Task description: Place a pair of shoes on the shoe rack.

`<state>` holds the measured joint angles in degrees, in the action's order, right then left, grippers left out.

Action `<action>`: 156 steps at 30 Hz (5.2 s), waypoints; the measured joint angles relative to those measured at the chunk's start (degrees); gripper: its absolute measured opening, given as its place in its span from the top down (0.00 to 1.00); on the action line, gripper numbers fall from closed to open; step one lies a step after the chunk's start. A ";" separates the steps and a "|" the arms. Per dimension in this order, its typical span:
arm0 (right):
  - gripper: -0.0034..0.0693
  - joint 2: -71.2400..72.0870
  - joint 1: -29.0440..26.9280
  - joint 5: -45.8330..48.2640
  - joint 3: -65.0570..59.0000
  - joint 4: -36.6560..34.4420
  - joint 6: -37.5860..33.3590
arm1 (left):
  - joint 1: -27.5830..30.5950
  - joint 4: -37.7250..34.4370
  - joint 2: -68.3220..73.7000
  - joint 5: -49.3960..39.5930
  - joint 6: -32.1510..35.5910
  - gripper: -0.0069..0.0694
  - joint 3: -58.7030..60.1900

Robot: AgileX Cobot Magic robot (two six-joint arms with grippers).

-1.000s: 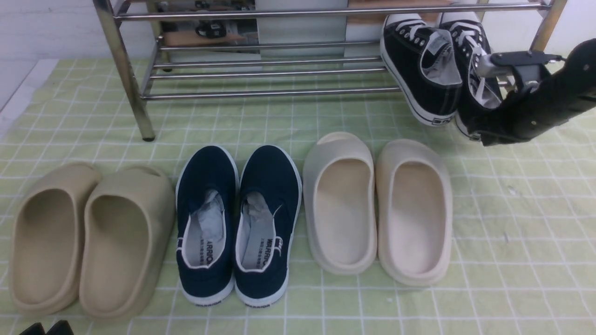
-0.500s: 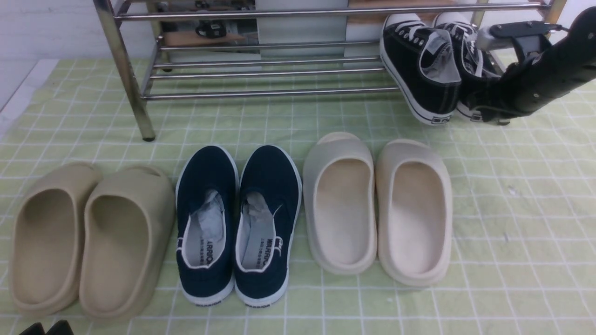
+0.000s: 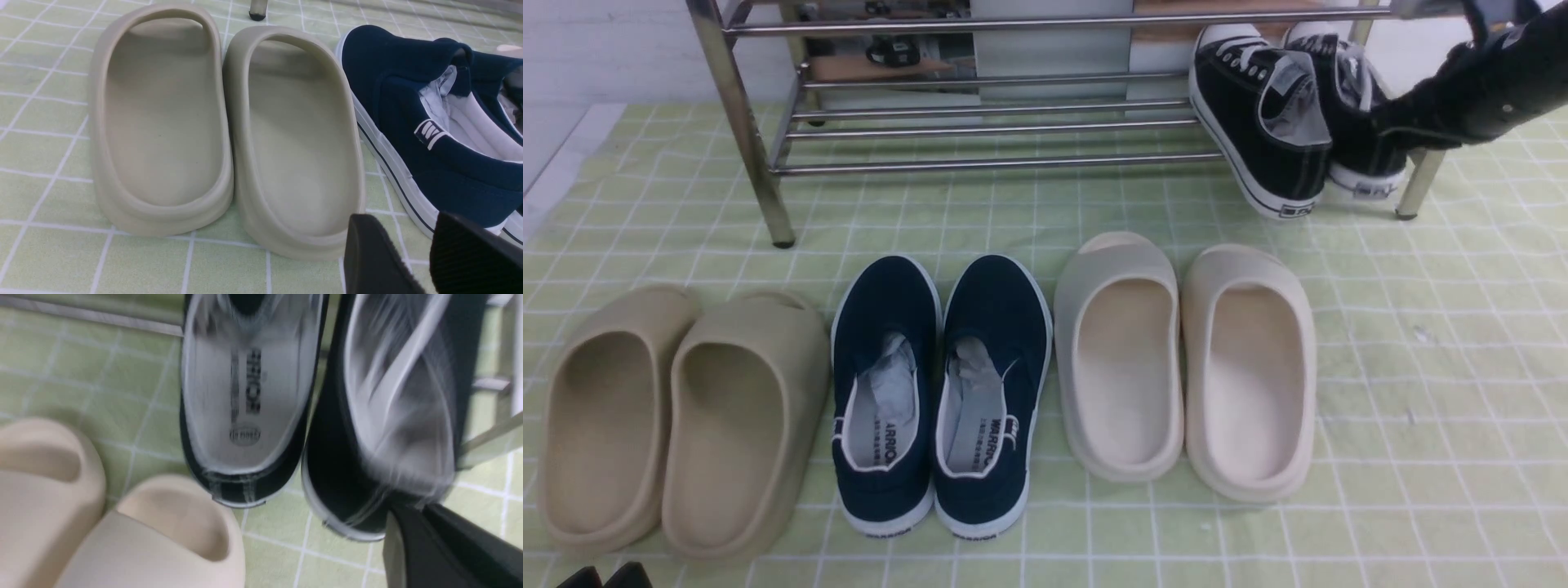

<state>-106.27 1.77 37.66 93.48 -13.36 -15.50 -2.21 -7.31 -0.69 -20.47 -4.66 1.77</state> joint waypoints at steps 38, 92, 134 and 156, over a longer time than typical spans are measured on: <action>0.96 64.35 0.00 -27.70 -34.63 2.50 -3.07 | 0.00 0.00 0.00 0.00 0.00 0.60 0.00; 0.95 106.82 -11.16 -18.04 -94.86 12.75 26.51 | 0.00 0.00 0.00 0.03 0.00 0.60 0.00; 0.92 106.82 -5.39 -15.58 -94.39 13.36 22.70 | 0.00 0.00 0.00 0.03 0.00 0.60 0.00; 0.90 106.82 -5.39 -15.58 -94.39 13.36 22.65 | 0.00 0.00 0.00 0.03 0.00 0.60 0.00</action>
<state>0.55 -3.62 22.09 -0.91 0.00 7.15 -2.21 -7.31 -0.69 -20.45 -4.66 1.77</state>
